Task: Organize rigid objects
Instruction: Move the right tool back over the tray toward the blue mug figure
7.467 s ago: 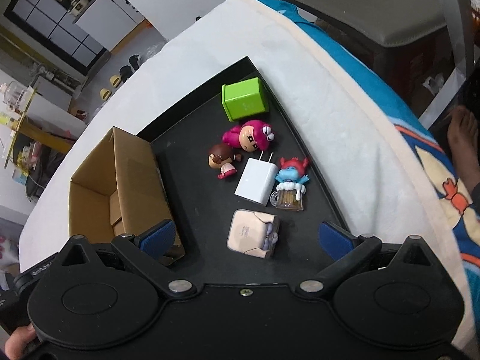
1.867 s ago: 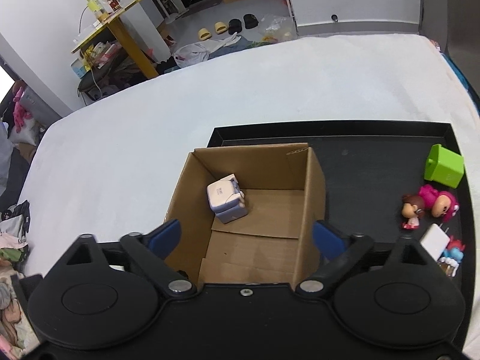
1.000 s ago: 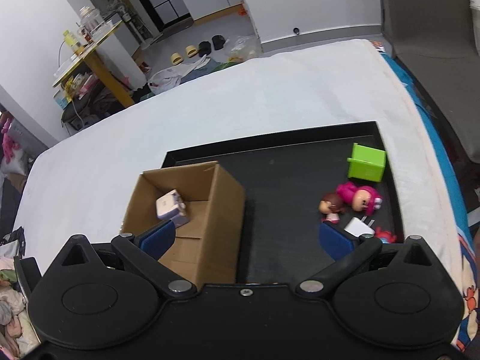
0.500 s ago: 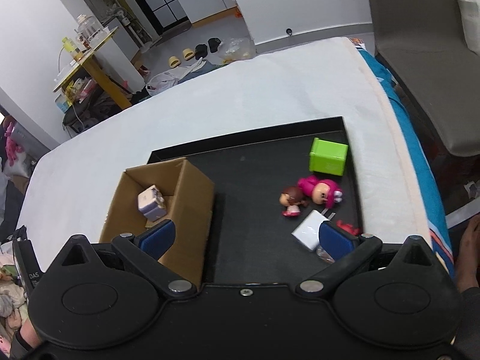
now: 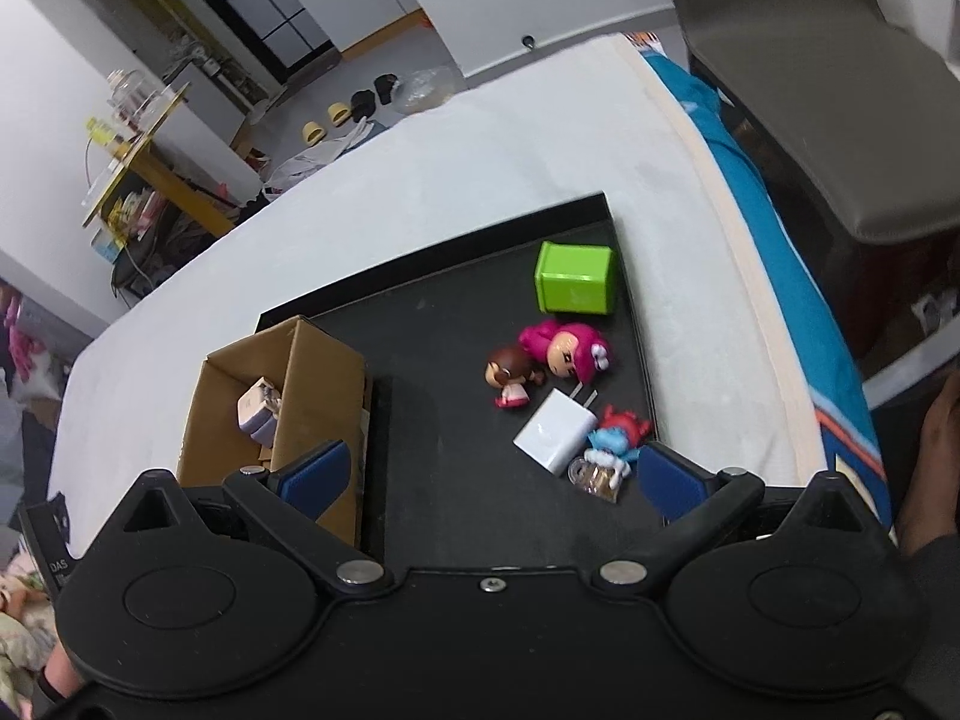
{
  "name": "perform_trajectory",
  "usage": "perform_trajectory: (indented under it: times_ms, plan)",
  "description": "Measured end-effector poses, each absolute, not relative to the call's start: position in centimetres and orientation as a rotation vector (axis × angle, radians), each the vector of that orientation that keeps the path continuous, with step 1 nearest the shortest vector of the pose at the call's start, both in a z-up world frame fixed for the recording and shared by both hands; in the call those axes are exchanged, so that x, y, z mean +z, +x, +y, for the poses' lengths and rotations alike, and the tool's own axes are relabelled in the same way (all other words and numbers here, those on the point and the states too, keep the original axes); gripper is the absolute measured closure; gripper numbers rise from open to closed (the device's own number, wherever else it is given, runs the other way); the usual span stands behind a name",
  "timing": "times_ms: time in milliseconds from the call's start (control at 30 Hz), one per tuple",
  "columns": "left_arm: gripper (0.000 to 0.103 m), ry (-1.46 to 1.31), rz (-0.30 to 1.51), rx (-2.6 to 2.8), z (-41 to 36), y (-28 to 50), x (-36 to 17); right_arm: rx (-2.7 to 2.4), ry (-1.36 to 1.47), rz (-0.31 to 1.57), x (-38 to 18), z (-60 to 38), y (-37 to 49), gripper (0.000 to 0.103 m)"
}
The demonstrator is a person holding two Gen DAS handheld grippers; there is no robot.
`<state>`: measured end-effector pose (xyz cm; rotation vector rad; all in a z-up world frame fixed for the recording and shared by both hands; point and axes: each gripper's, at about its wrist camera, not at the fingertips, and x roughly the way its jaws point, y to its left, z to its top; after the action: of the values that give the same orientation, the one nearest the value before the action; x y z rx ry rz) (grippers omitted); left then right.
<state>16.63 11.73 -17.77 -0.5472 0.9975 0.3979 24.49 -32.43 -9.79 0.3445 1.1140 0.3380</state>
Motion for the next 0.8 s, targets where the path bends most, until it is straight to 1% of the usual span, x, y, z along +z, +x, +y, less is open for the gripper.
perform_trajectory:
  times_ms: [33, 167, 200, 500, 533, 567, 633, 800]
  plan:
    - [0.086, -0.55, 0.997, 0.398, 11.8, 16.6, -17.8, 0.332, 0.362, 1.128, -10.1, -32.6, 24.5, 0.002]
    - [0.086, -0.558, 0.994, 0.395, 11.9, 16.5, -17.9, 0.302, 0.415, 1.17, -11.5, -32.8, 24.6, 0.019]
    - [0.086, -0.559, 0.994, 0.396, 11.9, 16.5, -17.9, 0.285, 0.42, 1.176, -11.8, -32.8, 24.7, 0.02]
    - [0.086, -0.551, 0.991, 0.388, 11.9, 16.5, -17.8, 0.149, 0.414, 1.223, -14.8, -31.8, 24.9, 0.022]
    - [0.086, -0.551, 0.991, 0.387, 11.9, 16.4, -17.8, 0.132, 0.417, 1.228, -15.3, -31.7, 24.9, 0.025]
    - [0.086, -0.552, 0.991, 0.385, 11.9, 16.4, -17.8, 0.115, 0.42, 1.234, -15.7, -31.7, 25.0, 0.032]
    - [0.086, -0.556, 0.99, 0.382, 12.1, 16.4, -17.9, 0.079, 0.42, 1.24, -16.4, -31.5, 25.2, 0.037]
    - [0.086, -0.551, 0.989, 0.375, 12.0, 16.4, -17.8, 0.009, 0.406, 1.223, -17.4, -31.3, 25.6, 0.04]
